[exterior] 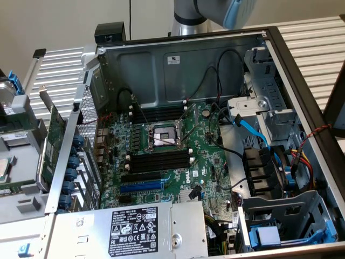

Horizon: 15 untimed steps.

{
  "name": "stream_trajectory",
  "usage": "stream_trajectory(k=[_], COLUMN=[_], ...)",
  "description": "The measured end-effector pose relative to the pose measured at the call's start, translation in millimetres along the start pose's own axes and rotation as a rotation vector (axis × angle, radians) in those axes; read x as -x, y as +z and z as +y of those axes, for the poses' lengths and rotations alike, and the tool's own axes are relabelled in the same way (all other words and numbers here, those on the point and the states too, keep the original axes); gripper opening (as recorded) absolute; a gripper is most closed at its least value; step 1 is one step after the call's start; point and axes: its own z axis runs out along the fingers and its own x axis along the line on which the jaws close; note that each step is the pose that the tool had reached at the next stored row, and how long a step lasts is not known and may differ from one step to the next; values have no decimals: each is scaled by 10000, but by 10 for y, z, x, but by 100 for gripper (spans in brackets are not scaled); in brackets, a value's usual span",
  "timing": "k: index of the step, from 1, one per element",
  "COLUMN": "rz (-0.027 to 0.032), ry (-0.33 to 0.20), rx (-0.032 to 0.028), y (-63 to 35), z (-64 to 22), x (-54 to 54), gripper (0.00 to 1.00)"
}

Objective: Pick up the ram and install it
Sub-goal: 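Pick up the ram and move it above insertion slot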

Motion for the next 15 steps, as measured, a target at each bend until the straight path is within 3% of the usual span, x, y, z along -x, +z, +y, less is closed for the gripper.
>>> stream_trajectory(k=[6, 15], rz=[-81, -84], ry=[-3, -4], rx=[-5, -4], y=[-220, -406], z=[-156, -462], x=[-5, -24], gripper=[13, 13])
